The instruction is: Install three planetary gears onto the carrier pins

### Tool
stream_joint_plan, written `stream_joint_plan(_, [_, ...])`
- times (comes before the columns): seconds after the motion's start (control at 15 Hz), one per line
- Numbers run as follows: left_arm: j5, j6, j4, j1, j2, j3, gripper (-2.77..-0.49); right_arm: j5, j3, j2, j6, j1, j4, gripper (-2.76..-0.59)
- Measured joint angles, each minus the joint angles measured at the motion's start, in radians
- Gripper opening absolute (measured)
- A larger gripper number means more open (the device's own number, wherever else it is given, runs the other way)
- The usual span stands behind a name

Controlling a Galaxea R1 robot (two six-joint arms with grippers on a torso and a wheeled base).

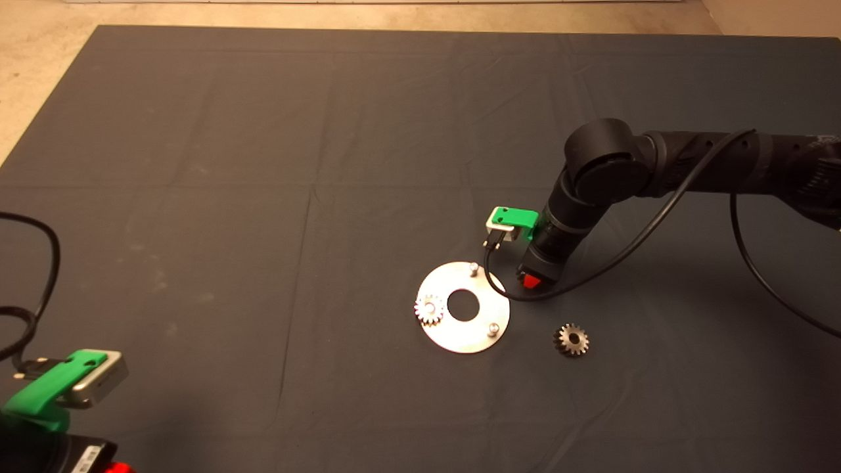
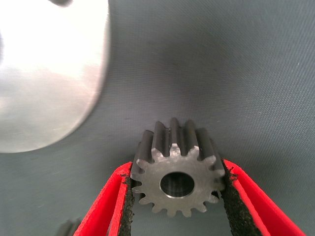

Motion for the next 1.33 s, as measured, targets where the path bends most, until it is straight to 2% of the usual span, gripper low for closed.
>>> stream_joint_plan(0.27, [0.0, 0.0, 0.0, 0.0, 0.0, 0.0, -0.64, 0.0, 0.028, 0.026, 0.018, 0.079, 0.009, -2.25])
stream_joint_plan(0.4, [0.0, 0.0, 0.0, 0.0, 0.001, 0.0, -0.64, 0.001, 0.037, 0.034, 0.026, 0.094, 0.02, -2.25])
stream_joint_plan(0.6, [0.0, 0.0, 0.0, 0.0, 0.005, 0.0, -0.64, -0.006, 0.038, 0.055, 0.037, 0.116, 0.046, -2.25])
stream_joint_plan(0.67, [0.0, 0.0, 0.0, 0.0, 0.006, 0.0, -0.64, -0.007, 0.037, 0.067, 0.037, 0.119, 0.052, -2.25])
stream_joint_plan(0.87, [0.0, 0.0, 0.0, 0.0, 0.006, 0.0, -0.64, 0.0, 0.02, 0.125, 0.044, 0.12, 0.079, -2.25])
stream_joint_plan(1.33, [0.0, 0.0, 0.0, 0.0, 0.006, 0.0, -0.64, -0.001, -0.014, 0.171, 0.045, 0.12, 0.084, -2.25])
